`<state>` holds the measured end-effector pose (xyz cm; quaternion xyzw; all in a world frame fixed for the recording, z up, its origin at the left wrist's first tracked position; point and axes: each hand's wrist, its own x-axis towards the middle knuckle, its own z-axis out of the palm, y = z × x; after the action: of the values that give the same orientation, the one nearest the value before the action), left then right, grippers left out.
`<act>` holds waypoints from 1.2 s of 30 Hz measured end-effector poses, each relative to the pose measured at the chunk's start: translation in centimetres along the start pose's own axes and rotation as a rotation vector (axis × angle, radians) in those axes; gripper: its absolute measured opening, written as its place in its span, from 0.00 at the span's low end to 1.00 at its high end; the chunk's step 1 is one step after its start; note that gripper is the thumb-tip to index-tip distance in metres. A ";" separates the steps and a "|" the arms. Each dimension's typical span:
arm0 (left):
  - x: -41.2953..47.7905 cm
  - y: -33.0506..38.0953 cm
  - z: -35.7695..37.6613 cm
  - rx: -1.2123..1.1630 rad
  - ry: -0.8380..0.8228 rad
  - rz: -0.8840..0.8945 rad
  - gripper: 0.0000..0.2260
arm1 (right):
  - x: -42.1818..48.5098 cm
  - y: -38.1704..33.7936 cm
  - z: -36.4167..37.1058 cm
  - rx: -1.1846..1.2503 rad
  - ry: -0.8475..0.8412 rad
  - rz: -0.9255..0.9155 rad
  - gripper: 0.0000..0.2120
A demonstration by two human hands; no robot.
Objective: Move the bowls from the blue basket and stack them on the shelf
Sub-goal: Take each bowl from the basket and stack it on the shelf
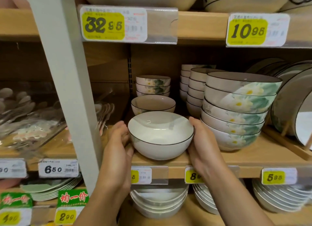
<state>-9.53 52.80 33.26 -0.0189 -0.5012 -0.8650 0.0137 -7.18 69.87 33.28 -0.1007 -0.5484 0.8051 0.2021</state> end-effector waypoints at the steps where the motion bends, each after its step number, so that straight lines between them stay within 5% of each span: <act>1: 0.3 0.5 0.2 -0.010 0.022 0.002 0.12 | -0.1 0.2 0.1 0.023 0.018 -0.008 0.13; 6: 0.4 1.4 2.1 0.055 -0.088 -0.042 0.12 | -2.0 1.8 0.7 -0.155 -0.054 -0.091 0.34; 11: -1.0 -0.2 0.7 0.000 -0.017 0.014 0.15 | 0.2 0.4 1.2 -0.018 -0.002 0.034 0.14; 15: -0.7 -0.1 0.0 0.005 0.039 0.104 0.16 | 0.0 0.7 0.0 0.071 -0.023 0.033 0.22; 20: 0.0 -0.7 0.4 0.039 -0.130 0.031 0.20 | -1.1 1.6 -0.2 -0.192 -0.158 -0.034 0.38; 23: -0.7 -1.4 0.2 0.034 -0.140 0.037 0.17 | -0.5 0.6 0.2 -0.076 -0.167 0.003 0.22; 25: -0.7 -1.3 -0.2 0.017 -0.090 0.051 0.14 | -0.4 0.4 0.0 0.026 -0.142 0.034 0.21; 31: 0.2 -0.3 -0.1 0.073 -0.098 0.080 0.21 | -1.6 1.4 -0.7 -0.110 -0.167 -0.045 0.45; 36: -0.4 -1.1 -0.4 0.056 -0.122 0.048 0.19 | -1.0 0.5 0.0 -0.047 -0.247 -0.015 0.25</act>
<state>-9.14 53.00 32.09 -0.0834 -0.5244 -0.8474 0.0042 -6.40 69.28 32.72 -0.0016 -0.5884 0.7970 0.1366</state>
